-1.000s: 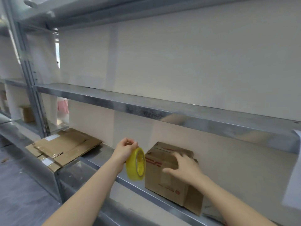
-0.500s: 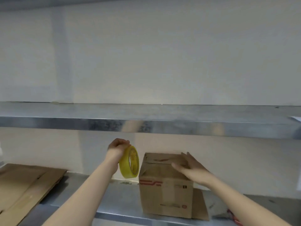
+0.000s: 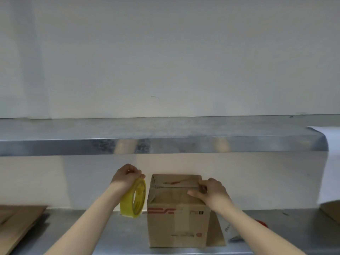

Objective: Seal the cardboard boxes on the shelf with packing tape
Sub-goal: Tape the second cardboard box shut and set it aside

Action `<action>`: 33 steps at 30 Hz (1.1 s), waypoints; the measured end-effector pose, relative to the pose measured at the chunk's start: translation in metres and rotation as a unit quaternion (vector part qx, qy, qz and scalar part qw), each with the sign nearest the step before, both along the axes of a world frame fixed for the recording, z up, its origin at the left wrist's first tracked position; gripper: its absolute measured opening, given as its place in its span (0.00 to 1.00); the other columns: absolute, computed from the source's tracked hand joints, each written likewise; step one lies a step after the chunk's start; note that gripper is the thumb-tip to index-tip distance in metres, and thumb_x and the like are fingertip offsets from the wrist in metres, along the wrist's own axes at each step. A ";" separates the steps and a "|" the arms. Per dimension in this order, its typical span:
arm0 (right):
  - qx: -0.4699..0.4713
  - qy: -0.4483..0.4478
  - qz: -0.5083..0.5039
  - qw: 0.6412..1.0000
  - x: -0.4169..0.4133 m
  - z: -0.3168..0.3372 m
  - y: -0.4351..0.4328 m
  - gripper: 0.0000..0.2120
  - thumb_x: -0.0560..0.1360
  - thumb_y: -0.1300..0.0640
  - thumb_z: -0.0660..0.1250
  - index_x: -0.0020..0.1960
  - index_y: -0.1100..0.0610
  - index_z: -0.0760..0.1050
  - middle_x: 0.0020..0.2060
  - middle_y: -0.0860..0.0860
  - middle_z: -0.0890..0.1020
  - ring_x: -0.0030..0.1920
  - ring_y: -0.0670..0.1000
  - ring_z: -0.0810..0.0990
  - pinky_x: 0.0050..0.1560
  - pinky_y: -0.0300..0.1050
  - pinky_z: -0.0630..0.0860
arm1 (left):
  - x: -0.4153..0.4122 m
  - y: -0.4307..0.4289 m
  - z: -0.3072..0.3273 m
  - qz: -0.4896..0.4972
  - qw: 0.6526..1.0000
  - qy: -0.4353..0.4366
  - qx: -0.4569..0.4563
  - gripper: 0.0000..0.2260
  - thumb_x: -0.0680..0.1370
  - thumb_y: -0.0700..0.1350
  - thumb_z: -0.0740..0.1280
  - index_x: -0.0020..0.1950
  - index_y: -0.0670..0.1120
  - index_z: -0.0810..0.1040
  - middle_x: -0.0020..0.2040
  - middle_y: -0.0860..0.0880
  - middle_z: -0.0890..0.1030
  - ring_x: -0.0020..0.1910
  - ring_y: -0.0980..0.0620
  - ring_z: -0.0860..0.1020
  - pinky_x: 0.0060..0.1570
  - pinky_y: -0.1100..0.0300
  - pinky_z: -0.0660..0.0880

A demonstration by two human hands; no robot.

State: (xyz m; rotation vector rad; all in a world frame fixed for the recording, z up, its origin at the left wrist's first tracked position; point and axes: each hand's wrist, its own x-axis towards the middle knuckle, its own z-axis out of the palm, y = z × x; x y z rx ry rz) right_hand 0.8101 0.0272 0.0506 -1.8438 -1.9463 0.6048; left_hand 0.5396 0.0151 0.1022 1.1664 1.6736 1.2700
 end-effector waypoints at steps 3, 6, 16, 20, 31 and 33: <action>0.041 -0.094 -0.008 0.995 -0.001 0.009 -0.009 0.33 0.71 0.28 0.60 0.65 0.49 0.74 0.56 0.48 0.77 0.56 0.50 0.77 0.54 0.43 0.74 | 0.001 -0.003 -0.003 0.014 1.000 0.001 0.007 0.06 0.78 0.37 0.67 0.42 0.41 0.72 0.42 0.44 0.84 0.32 0.56 0.80 0.29 0.62 0.72; 0.085 -0.199 -0.006 0.976 -0.008 0.015 -0.013 0.31 0.73 0.28 0.55 0.56 0.52 0.77 0.50 0.49 0.79 0.51 0.51 0.78 0.46 0.43 0.73 | -0.002 -0.004 -0.002 0.027 1.000 0.006 0.010 0.06 0.78 0.38 0.67 0.42 0.42 0.72 0.40 0.46 0.85 0.39 0.51 0.82 0.39 0.58 0.75; 0.027 -0.154 0.007 0.988 -0.024 -0.001 -0.031 0.55 0.61 0.23 0.62 0.74 0.61 0.61 0.70 0.56 0.69 0.64 0.57 0.74 0.61 0.48 0.73 | -0.013 0.006 -0.015 0.057 0.998 0.023 -0.003 0.04 0.78 0.43 0.66 0.45 0.45 0.73 0.38 0.51 0.85 0.47 0.48 0.80 0.49 0.55 0.75; 0.050 -0.128 -0.003 0.991 -0.011 0.003 -0.022 0.46 0.56 0.24 0.68 0.61 0.57 0.73 0.51 0.51 0.79 0.53 0.52 0.78 0.51 0.43 0.75 | -0.009 0.011 -0.022 0.038 0.999 0.019 -0.003 0.04 0.78 0.43 0.67 0.46 0.43 0.74 0.38 0.50 0.85 0.46 0.47 0.82 0.51 0.53 0.76; 0.103 -0.196 -0.009 0.975 0.081 0.015 -0.014 0.48 0.42 0.14 0.53 0.37 0.57 0.70 0.35 0.48 0.73 0.37 0.48 0.74 0.32 0.39 0.66 | 0.033 0.014 -0.034 -0.030 0.999 -0.024 -0.015 0.06 0.76 0.39 0.69 0.41 0.45 0.74 0.38 0.46 0.85 0.42 0.48 0.83 0.53 0.50 0.78; 0.117 -0.205 -0.001 0.972 0.103 0.015 -0.016 0.55 0.37 0.12 0.43 0.38 0.57 0.73 0.35 0.48 0.74 0.37 0.48 0.74 0.33 0.39 0.67 | 0.045 0.015 -0.037 -0.037 0.999 -0.023 -0.016 0.06 0.76 0.39 0.69 0.42 0.45 0.74 0.38 0.47 0.85 0.43 0.47 0.83 0.53 0.49 0.78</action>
